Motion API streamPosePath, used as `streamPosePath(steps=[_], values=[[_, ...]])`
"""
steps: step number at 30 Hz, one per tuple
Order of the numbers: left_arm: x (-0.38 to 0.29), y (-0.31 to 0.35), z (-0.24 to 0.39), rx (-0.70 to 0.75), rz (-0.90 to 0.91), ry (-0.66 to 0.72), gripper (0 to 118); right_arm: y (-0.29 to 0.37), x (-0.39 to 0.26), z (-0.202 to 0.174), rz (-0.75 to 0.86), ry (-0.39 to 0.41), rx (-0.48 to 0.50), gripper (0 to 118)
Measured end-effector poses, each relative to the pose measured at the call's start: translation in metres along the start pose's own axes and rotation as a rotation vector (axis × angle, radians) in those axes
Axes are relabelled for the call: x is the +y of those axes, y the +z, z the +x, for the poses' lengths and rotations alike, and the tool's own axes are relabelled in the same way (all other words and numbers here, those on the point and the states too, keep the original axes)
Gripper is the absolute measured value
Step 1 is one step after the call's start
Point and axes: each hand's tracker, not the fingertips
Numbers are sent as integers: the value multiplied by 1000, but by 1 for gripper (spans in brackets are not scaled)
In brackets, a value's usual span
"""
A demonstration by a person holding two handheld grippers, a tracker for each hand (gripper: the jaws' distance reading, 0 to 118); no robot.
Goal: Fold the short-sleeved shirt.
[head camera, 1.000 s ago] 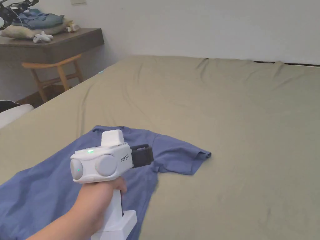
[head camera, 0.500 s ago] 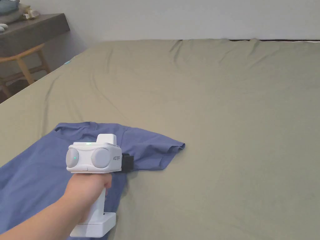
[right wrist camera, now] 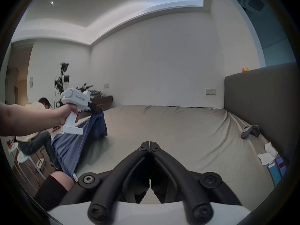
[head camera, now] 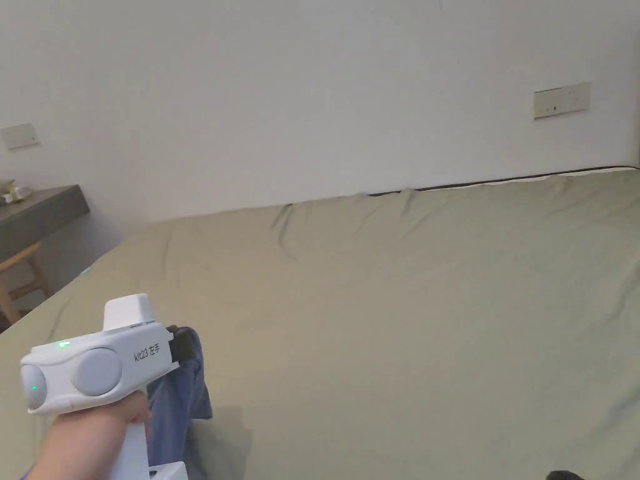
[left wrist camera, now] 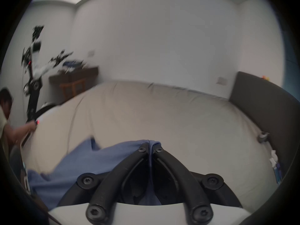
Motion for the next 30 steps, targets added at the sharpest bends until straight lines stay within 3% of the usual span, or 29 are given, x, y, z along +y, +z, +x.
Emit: streamPosePath(steps=[4, 8, 12, 18, 22, 25, 26, 27, 29, 30], values=[[50, 55, 85, -162, 95, -38, 0, 8, 0, 9, 8, -57, -13, 0], [81, 80, 192, -356, 112, -72, 0, 16, -1, 23, 27, -127, -84, 0], [76, 84, 308, -557, 74, -165, 0, 32, -6, 37, 35, -118, -190, 0], [-41, 12, 441, -677, -232, -257, 0, 59, -11, 61, 59, -120, -306, 0], [-132, -19, 469, -724, -391, -225, 0, 76, -15, 80, 62, -93, -383, 0], [-183, -20, 474, -738, -446, -218, 1, 80, -20, 92, 47, -116, -416, 0], [-196, -22, 474, -732, -461, -226, 8, 80, -22, 96, 39, -129, -424, 0], [-202, -24, 476, -733, -475, -241, 25, 80, -23, 98, 30, -139, -428, 0], [-204, -25, 468, -744, -501, -259, 85, 77, -25, 101, 18, -152, -435, 0], [-198, -22, 459, -755, -477, -242, 98, 76, -26, 101, 16, -152, -434, 0]])
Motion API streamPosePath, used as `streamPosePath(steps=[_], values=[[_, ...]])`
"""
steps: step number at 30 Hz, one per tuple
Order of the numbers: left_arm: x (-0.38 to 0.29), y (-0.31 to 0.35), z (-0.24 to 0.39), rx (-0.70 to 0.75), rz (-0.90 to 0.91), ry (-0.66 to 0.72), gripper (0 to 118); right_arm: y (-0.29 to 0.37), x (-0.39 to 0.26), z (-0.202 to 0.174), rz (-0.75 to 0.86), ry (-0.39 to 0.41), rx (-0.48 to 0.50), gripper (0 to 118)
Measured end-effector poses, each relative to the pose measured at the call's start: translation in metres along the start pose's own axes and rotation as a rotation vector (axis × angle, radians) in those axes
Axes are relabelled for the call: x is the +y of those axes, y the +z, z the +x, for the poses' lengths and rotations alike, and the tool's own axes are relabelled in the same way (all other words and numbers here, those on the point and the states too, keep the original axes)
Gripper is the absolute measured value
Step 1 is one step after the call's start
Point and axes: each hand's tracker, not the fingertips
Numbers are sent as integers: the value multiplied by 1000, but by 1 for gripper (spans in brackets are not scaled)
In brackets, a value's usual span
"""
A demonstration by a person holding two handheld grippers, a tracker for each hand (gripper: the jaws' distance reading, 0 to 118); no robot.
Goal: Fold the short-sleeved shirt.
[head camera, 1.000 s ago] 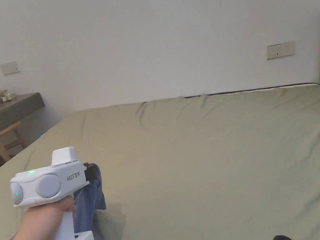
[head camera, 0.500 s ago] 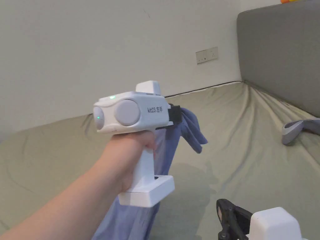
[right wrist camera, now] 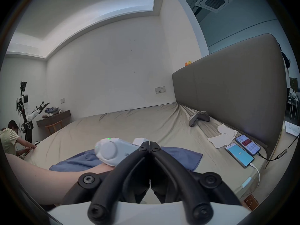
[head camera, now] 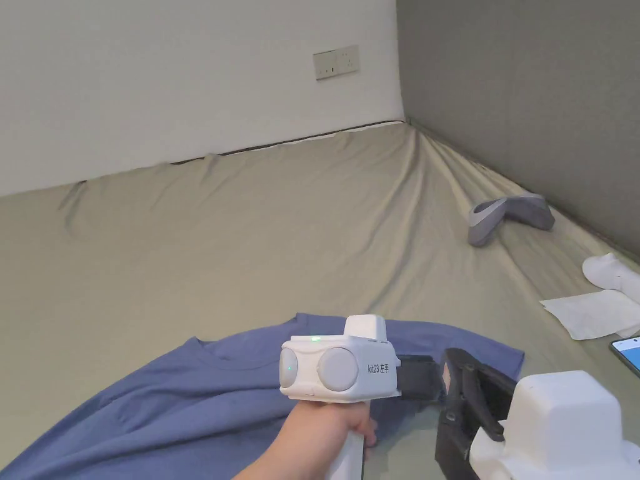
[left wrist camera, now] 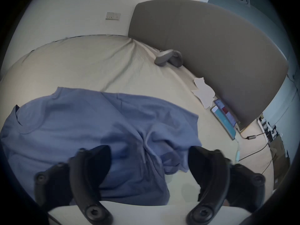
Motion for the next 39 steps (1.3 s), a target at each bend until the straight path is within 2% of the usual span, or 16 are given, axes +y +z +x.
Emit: streamPosePath(steps=[5, 8, 10, 12, 13, 14, 16, 18, 21, 23, 30, 31, 33, 34, 35, 39], values=[[22, 103, -41, -4, 285, 105, 99, -6, 3, -15, 14, 40, 38, 0], [2, 206, -76, 130, 593, 113, 99, -11, 2, -30, 16, 53, 82, 0], [-23, 266, -97, 253, 655, 63, 91, -14, -1, -42, 4, 73, 116, 0], [-56, 311, -116, 408, 674, 2, 48, -17, -4, -53, -10, 105, 148, 0], [-77, 333, -128, 501, 669, -23, 17, -18, -7, -60, -21, 132, 171, 0], [-94, 348, -140, 590, 632, -34, 0, -19, -10, -66, -29, 156, 188, 0], [-130, 374, -167, 683, 517, -4, 0, -21, -14, -77, -44, 189, 212, 0], [-162, 395, -194, 655, 446, 35, 0, -23, -18, -86, -61, 205, 237, 0], [-206, 412, -223, 745, 366, 121, 0, -24, -21, -99, -95, 208, 266, 0], [-227, 421, -244, 710, 353, 206, 0, -23, -25, -106, -106, 219, 276, 0], [-223, 396, -316, 722, 341, 325, 0, -27, -32, -120, -134, 267, 286, 0], [-219, 385, -331, 725, 320, 365, 10, -28, -33, -120, -139, 266, 284, 0], [-216, 360, -357, 652, 230, 447, 73, -30, -33, -121, -149, 266, 279, 0], [-216, 347, -366, 634, 195, 460, 96, -30, -33, -120, -152, 266, 276, 0], [-218, 333, -372, 637, 158, 469, 105, -30, -34, -119, -155, 267, 272, 0], [-227, 300, -374, 710, 59, 491, 88, -33, -34, -112, -160, 265, 255, 0]])
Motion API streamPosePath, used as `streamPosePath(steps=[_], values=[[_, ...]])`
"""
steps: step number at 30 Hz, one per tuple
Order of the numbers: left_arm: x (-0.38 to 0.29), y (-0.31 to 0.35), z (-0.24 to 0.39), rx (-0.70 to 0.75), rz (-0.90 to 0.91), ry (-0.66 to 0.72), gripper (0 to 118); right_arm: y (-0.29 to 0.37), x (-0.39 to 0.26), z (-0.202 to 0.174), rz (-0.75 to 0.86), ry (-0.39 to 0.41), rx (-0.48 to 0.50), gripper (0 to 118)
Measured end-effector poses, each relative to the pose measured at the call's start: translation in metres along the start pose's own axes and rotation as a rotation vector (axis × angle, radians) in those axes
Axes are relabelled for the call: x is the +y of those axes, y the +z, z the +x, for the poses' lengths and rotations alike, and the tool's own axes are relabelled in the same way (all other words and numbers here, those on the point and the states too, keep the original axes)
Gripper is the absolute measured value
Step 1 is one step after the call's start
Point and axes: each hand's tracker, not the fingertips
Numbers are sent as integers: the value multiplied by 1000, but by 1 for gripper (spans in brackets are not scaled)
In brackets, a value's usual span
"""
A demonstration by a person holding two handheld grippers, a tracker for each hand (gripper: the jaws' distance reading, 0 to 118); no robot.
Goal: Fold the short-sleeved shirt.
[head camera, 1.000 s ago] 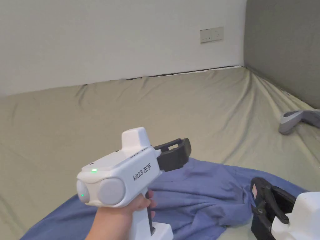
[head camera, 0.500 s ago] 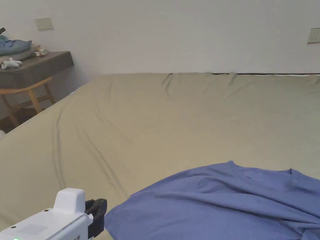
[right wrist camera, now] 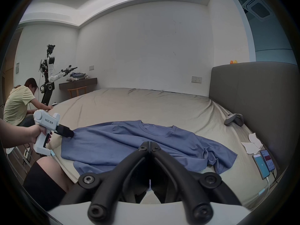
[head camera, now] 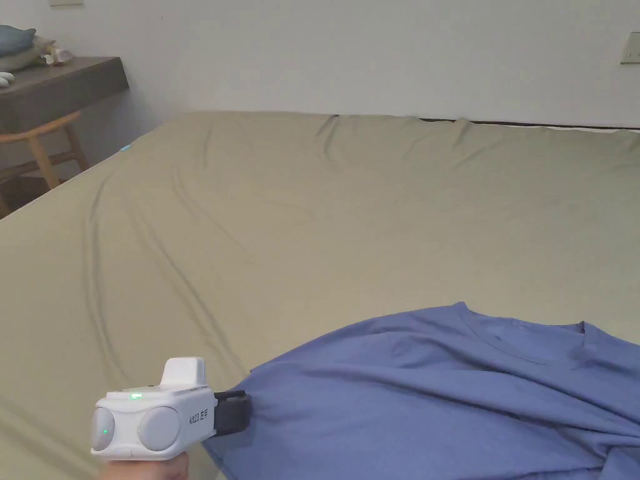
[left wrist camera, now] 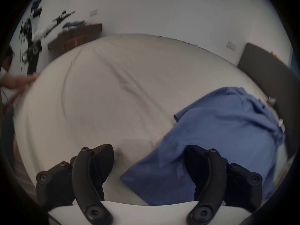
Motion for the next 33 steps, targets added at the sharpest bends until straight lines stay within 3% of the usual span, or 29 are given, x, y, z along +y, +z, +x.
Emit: streamPosePath(steps=[1, 3, 4, 6, 11, 12, 13, 14, 15, 16, 17, 18, 19, 20, 22, 23, 26, 28, 31, 32, 33], values=[[4, 8, 11, 45, 93, -126, 72, 0, -1, 2, -3, -3, -5, 0], [-8, 20, 27, -34, 135, -181, 2, -2, -2, 7, -10, -11, -10, 0], [-15, 22, 40, -59, 142, -244, 1, -2, -4, 9, -18, -16, -6, 0], [-29, 25, 57, 31, 138, -430, 1, -4, -6, 12, -28, -10, -4, 0], [-19, 69, 47, -104, 232, -244, 1, -4, 3, 33, -13, 52, -33, 0], [-17, 80, 47, -120, 276, -254, 1, -7, 8, 42, 7, 105, -53, 0], [-15, 91, 48, -126, 305, -251, 1, -13, 7, 52, -40, 82, -108, 1], [-12, 99, 47, -135, 325, -242, 1, -20, 11, 62, -18, 110, -159, 4], [-8, 110, 52, -161, 327, -215, 1, -32, 12, 78, -35, 76, -139, 17], [-2, 114, 53, -200, 305, -198, 1, -46, 11, 98, -50, 71, -108, 43], [1, 118, 54, -202, 303, -193, 1, -63, 8, 114, -105, 52, -89, 89], [3, 121, 56, -194, 304, -200, 1, -86, 6, 131, -167, 51, -103, 113], [7, 125, 63, -190, 311, -215, 1, -107, 6, 148, -231, 43, -121, 118], [9, 127, 65, -186, 317, -231, 1, -126, 9, 167, -209, 54, -115, 114], [13, 128, 68, -192, 318, -231, 1, -177, 2, 204, -384, -104, -139, 113], [16, 125, 71, -193, 306, -226, 1, -200, 3, 217, -396, -126, -181, 111], [18, 124, 74, -198, 290, -199, 1, -264, -16, 246, -472, -150, -201, 100], [19, 121, 76, -183, 283, -203, 1, -288, -29, 252, -517, -157, -260, 99], [21, 117, 76, -179, 255, -200, 1, -309, -55, 243, -636, -96, -180, 104], [21, 115, 75, -186, 243, -192, 1, -297, -52, 235, -494, -69, -255, 102], [21, 115, 76, -191, 237, -188, 1, -295, -47, 232, -489, -81, -247, 91]])
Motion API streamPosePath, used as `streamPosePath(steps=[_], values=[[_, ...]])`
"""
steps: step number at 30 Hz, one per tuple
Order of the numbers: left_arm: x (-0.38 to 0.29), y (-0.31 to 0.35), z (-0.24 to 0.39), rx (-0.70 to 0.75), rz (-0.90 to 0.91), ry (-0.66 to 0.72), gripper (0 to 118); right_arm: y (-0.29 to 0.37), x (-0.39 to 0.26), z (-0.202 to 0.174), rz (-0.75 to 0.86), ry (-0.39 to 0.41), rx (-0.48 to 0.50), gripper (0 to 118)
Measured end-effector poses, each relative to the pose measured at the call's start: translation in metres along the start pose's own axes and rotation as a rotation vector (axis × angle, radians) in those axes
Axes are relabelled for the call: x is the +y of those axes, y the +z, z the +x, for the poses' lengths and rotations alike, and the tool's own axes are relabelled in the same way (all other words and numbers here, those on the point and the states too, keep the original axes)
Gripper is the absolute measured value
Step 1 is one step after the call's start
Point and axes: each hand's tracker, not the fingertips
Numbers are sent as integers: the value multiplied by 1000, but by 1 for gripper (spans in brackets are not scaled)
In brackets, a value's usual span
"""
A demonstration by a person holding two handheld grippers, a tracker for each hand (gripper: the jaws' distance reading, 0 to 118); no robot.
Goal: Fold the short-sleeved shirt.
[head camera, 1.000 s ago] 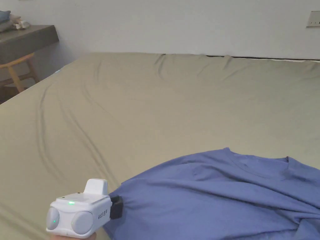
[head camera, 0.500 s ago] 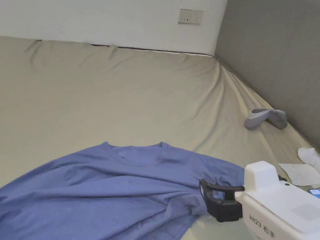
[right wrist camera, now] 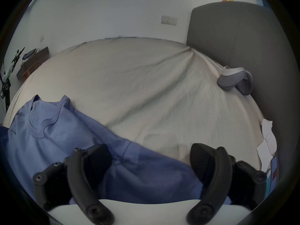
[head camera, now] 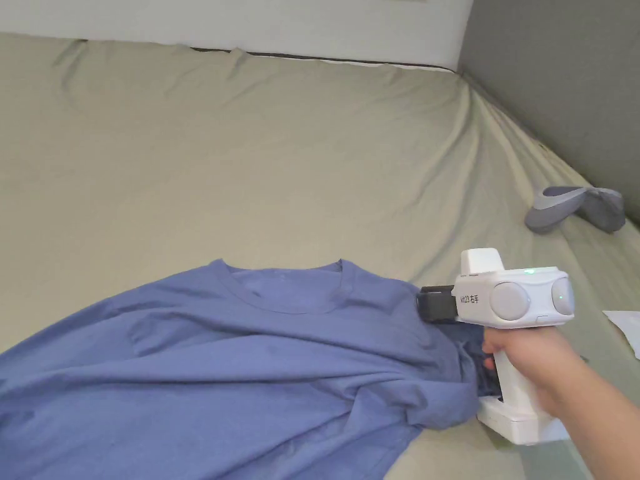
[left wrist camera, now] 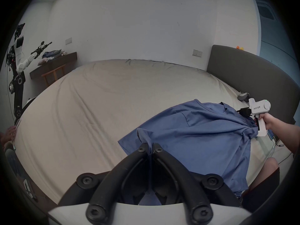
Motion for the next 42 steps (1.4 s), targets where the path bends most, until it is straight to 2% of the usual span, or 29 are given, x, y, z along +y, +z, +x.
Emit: streamPosePath(steps=[1, 2, 3, 4, 6, 7, 8, 10, 12, 15, 18, 20, 24, 29, 31, 32, 33, 36, 39, 42], values=[[0, 0, 1, 0, 0, -4, 1, 4, -1, -3, -34, -2, 14, 72], [-1, 0, 0, 3, 1, -13, 1, 9, -5, -7, -16, -9, 68, 30], [0, 2, 2, 6, 8, -24, 1, 19, -8, -13, 3, 37, 111, 6], [1, 3, 2, 2, 11, -28, 1, 26, -11, -20, 12, 103, 145, 6], [3, 10, 1, -4, 22, -17, 1, 38, -17, -43, -30, 245, 55, 6], [5, 14, 0, -10, 35, -5, 1, 45, -16, -46, -22, 246, 97, 6], [7, 20, -2, -12, 45, 1, 1, 53, -15, -47, -25, 208, 107, 6], [15, 34, -9, 2, 77, -16, 1, 81, -6, -41, 68, 129, 95, 6], [29, 53, -19, 41, 127, -31, 1, 118, 10, -21, 172, 27, 103, 6], [57, 85, -40, 62, 213, -13, 1, 182, 38, 6, 267, -56, 119, 6], [88, 115, -49, 121, 291, -99, 1, 246, 61, 23, 355, -43, 102, 6], [112, 136, -56, 125, 331, -75, 1, 285, 74, 33, 431, -41, 87, 6], [159, 176, -75, 162, 433, -22, 1, 356, 96, 54, 541, -150, 106, 6], [200, 217, -97, 143, 549, 40, 1, 423, 117, 62, 692, -105, -17, 6], [213, 219, -100, 207, 554, 7, 1, 435, 127, 68, 674, -138, -6, 6], [220, 219, -103, 208, 550, 18, 1, 438, 130, 68, 652, -180, -31, 6], [227, 218, -105, 203, 549, 36, 1, 446, 140, 65, 735, -100, -64, 6], [248, 208, -100, 210, 572, 100, 1, 447, 162, 58, 784, -89, -110, 6], [274, 187, -90, 226, 573, 138, 1, 435, 188, 50, 772, -132, -146, 6], [300, 161, -86, 248, 566, 181, 1, 419, 216, 43, 800, -122, -180, 6]])
